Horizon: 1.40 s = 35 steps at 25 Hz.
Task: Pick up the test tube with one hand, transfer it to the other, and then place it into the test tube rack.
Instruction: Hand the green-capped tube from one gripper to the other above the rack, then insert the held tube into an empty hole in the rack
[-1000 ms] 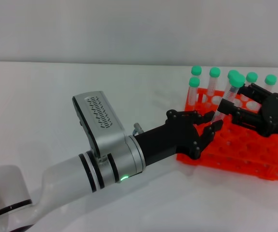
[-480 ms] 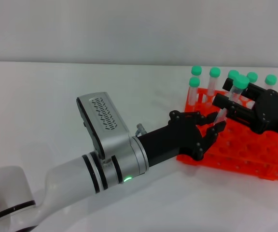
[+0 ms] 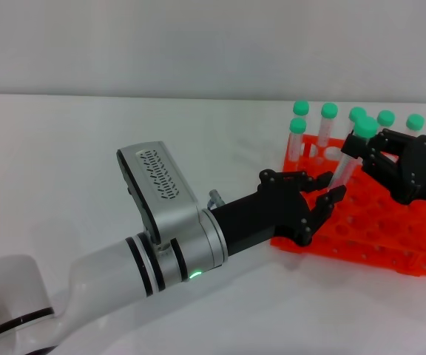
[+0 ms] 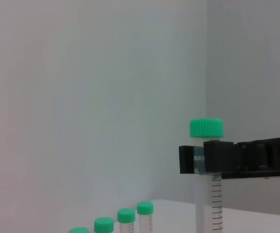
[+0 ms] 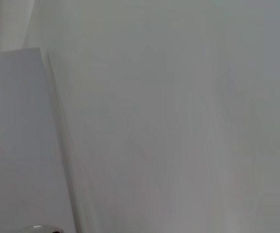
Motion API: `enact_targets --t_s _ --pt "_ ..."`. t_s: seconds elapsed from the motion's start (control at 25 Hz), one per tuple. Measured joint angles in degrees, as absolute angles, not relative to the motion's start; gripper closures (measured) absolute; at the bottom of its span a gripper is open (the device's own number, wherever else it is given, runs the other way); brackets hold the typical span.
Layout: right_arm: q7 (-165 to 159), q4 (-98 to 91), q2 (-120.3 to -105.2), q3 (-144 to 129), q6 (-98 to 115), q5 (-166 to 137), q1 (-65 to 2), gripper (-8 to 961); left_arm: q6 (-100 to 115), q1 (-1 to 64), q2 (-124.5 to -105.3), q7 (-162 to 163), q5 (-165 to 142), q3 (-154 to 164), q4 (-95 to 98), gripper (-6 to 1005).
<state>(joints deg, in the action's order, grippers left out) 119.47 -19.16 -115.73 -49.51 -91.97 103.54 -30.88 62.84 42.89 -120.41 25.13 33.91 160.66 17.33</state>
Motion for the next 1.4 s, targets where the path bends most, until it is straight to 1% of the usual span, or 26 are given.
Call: enact_targets --t_s 0.12,0.48,0.8,1.0,1.24,1.32,1.4 --pt "120.49 -19.16 -115.68 -49.59 -92.02 103.57 -30.77 743 62.84 42.88 -120.41 25.13 33.90 160.67 17.32 723" --pt "120.90 -19.15 -115.57 -49.68 -92.09 103.48 -30.75 744 62.00 42.80 -120.42 23.60 33.97 160.43 17.79 717" --pt "120.93 -19.16 -115.59 -49.69 -92.39 103.44 -30.64 744 61.23 39.90 -120.44 19.05 34.09 156.38 19.69 711" --pt "120.93 -19.16 -115.58 -49.69 -92.44 103.43 -30.64 744 61.02 39.37 -120.51 17.41 34.10 155.99 19.83 708" --pt "121.05 -19.16 -115.56 -49.20 -92.48 103.54 -30.66 745 59.07 38.88 -120.58 17.05 34.18 155.78 20.41 477" --pt "121.48 -19.22 -115.47 -49.07 -92.21 104.16 -30.63 745 59.13 37.77 -120.59 16.00 34.84 155.37 20.53 286" --pt "122.17 -19.59 -115.33 -49.06 -91.18 104.83 -30.59 745 59.49 35.89 -120.58 12.97 36.05 154.77 21.02 286"
